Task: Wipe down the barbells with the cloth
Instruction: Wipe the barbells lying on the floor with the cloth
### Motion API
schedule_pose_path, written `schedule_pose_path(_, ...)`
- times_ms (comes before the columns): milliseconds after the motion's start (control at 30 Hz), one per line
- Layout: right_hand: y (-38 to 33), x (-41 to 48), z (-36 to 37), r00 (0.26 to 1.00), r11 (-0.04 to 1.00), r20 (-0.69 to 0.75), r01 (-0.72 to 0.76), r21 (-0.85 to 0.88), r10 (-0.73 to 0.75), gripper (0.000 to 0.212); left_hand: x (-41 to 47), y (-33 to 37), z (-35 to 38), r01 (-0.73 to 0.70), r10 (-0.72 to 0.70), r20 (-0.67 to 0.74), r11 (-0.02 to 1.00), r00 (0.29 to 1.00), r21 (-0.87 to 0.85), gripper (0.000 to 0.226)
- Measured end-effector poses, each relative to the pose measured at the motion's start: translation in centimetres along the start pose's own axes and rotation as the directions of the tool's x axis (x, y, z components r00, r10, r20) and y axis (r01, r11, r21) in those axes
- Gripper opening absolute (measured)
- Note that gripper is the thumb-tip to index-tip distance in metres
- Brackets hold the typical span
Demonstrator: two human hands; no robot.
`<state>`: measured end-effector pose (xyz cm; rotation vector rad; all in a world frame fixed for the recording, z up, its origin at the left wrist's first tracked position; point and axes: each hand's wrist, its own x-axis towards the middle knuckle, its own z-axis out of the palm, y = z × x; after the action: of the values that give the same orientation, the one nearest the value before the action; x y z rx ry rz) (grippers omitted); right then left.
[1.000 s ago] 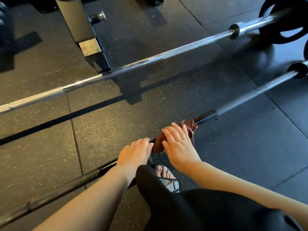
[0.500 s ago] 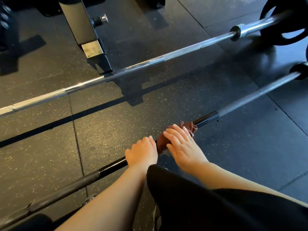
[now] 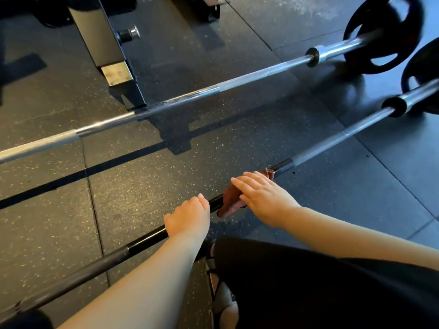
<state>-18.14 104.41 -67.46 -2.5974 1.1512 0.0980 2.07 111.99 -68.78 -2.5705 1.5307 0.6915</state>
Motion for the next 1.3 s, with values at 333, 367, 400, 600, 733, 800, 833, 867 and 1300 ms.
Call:
schedule_pose_path(333, 1.9, 1.7, -5.5, 0.909, 0.967, 0.417, 0.103, -0.234, 0.004, 0.057, 0.3, -0.2, 0.0, 0.009, -0.008, 0.035, 1.0, 0.999, -0.011, 0.068)
schedule_pose_path(367, 2.3, 2.6, -5.9, 0.887, 0.967, 0.462, 0.114, -0.229, 0.005, 0.057, 0.3, -0.1, 0.0, 0.013, -0.012, 0.018, 1.0, 1.0, -0.006, 0.067)
schedule_pose_path(400, 2.5, 3.3, -6.5, 0.864, 0.967, 0.503, 0.125, -0.223, 0.004, 0.054, 0.2, 0.1, 0.1, 0.019, -0.019, -0.007, 1.0, 1.0, 0.006, 0.066)
schedule_pose_path(600, 0.0, 4.3, -5.2, 0.871, 0.939, 0.49, 0.193, -0.285, -0.03, 0.043, 0.7, 2.6, 0.0, 0.041, -0.038, -0.057, 0.999, 0.998, 0.036, 0.056)
schedule_pose_path(733, -1.1, 2.8, -1.0, 0.984, 0.988, 0.174, 0.056, -0.142, -0.031, 0.023, 0.9, 2.7, 0.1, 0.011, -0.011, -0.063, 1.0, 0.998, 0.004, 0.054)
schedule_pose_path(800, -0.3, 2.2, 0.7, 0.993, 0.987, -0.058, 0.094, -0.129, -0.102, 0.018, 0.9, 2.4, 0.3, 0.004, -0.005, -0.096, 1.0, 0.995, -0.005, 0.057)
schedule_pose_path(833, 0.5, 2.1, 0.9, 0.986, 0.989, -0.119, 0.101, -0.11, -0.114, 0.021, 0.8, 2.4, 0.3, 0.004, -0.004, -0.105, 1.0, 0.995, -0.004, 0.059)
schedule_pose_path(867, 1.4, 1.9, 0.8, 0.984, 0.99, -0.14, 0.096, -0.102, -0.11, 0.027, 0.8, 2.4, 0.3, 0.003, -0.003, -0.104, 1.0, 0.995, 0.0, 0.06)
schedule_pose_path(1300, -0.7, 2.8, 0.7, 0.973, 0.978, -0.109, 0.196, -0.07, -0.203, 0.03, 0.6, 2.5, 0.0, 0.018, -0.016, -0.095, 1.0, 0.995, 0.024, 0.062)
